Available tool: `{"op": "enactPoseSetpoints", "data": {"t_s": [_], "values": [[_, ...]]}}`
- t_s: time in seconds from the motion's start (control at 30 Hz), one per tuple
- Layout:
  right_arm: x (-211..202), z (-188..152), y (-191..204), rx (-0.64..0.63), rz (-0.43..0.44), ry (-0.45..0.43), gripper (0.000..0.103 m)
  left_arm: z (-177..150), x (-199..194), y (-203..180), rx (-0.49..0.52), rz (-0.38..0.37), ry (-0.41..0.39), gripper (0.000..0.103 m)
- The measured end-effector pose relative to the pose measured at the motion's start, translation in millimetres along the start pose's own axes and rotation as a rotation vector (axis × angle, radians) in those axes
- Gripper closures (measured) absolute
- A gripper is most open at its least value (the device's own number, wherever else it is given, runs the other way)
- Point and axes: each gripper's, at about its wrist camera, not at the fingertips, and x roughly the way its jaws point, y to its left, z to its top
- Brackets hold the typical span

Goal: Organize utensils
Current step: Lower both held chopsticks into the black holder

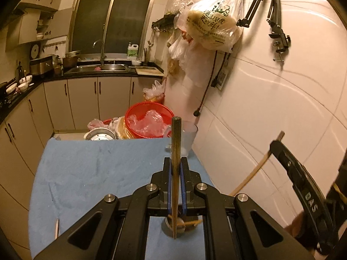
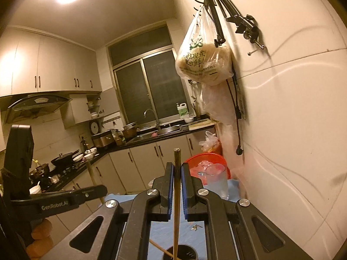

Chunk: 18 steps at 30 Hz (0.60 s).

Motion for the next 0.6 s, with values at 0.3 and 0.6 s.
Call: {"op": "enactPoseSetpoints", "data": {"t_s": [0.3, 0.6], "values": [[30.7, -21.8, 0.2, -0.020, -0.055, 0.031, 0.096, -18.1, 51.0, 0.3, -0.019, 0.023, 0.044, 0.095], [61.8, -48.7, 4.5, -0.051, -0.093, 0.117, 0.096, -38.9, 75.9, 11.1, -0.030, 0.037, 0.108, 0.095]]}}
